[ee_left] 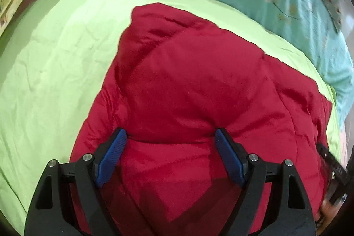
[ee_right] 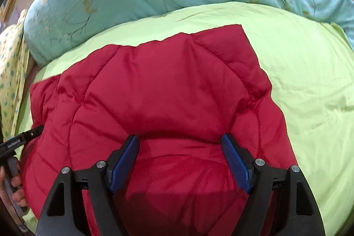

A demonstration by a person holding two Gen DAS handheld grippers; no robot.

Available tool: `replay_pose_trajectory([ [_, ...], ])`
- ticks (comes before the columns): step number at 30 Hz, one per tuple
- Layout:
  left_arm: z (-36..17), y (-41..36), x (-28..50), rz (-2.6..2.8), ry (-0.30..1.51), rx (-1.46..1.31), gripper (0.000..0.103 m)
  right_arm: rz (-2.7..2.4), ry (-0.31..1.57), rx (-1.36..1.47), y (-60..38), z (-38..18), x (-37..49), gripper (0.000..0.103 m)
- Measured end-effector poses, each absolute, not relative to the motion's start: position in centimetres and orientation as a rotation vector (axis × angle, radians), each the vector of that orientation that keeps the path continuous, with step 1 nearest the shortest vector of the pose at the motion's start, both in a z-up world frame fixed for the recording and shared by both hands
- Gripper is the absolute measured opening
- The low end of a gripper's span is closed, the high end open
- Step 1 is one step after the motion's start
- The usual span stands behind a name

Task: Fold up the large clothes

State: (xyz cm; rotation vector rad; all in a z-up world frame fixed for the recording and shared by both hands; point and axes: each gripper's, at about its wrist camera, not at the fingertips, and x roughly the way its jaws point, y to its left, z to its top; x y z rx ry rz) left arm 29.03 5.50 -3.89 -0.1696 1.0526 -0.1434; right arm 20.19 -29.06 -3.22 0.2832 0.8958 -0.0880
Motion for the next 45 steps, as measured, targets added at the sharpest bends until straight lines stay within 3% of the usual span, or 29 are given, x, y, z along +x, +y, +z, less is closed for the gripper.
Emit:
replay_pose_trajectory([
  [10,-4.5,7.0,29.7,-0.113,1.045,-0.249,0.084,-0.106,0.862,0.409,-30.9,-3.9,20.0,0.078],
  [19,-4.1,7.7,29.3,-0.126,1.005,-0.285,0.083,-0.152,0.814,0.443,-31.4,-3.8,19.0,0.069],
  [34,0.9,7.5,14.6,-0.31,0.868,-0.257,0.083,-0.133,0.816,0.412,-31.3,-3.4,19.0,0.07],
  [45,-2.2,3.8,13.9,-0.247,0.895,-0.041,0.085,-0.073,0.714,0.364,-28.5,1.4,12.0,0.072],
])
